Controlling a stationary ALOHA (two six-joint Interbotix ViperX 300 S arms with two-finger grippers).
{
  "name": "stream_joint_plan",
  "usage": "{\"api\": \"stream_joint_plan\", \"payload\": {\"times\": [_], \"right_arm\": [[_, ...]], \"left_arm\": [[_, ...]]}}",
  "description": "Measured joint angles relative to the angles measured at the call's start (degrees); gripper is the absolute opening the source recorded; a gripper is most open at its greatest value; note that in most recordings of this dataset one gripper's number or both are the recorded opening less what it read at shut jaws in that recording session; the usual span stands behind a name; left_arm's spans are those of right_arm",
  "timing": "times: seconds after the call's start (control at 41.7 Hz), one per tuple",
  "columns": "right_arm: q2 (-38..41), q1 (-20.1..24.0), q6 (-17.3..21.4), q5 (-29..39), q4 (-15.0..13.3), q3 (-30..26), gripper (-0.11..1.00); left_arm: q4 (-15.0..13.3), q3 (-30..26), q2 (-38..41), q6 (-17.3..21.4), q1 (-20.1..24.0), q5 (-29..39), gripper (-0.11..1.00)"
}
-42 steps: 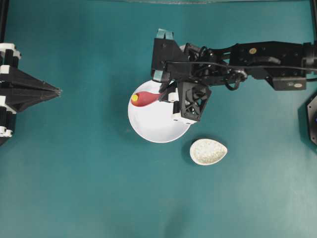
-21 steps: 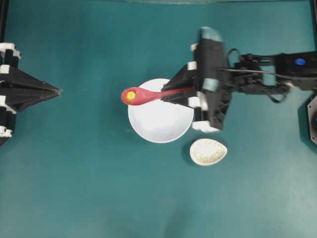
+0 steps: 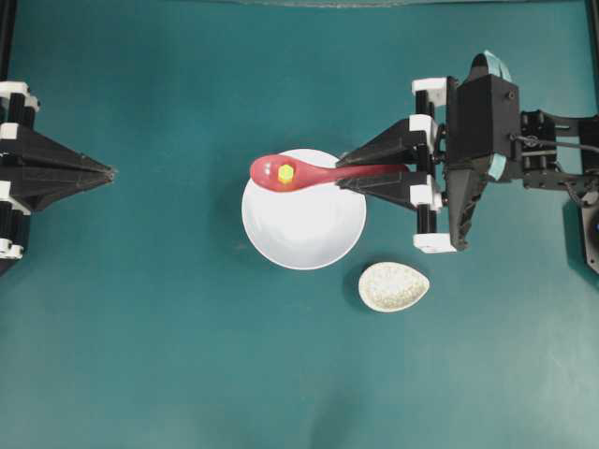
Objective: Scoop the yellow hexagonal prism block from the bowl with a spoon using the right arm.
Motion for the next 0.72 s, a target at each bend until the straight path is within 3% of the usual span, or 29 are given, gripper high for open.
{"api": "stream_joint_plan", "payload": {"times": [0.72], "right_arm": [[-0.6,0.0,0.2,3.2,0.0,0.6,0.23]], "left_arm": [[0.0,0.0,-0.1,-0.1,0.0,0.0,0.00]]}}
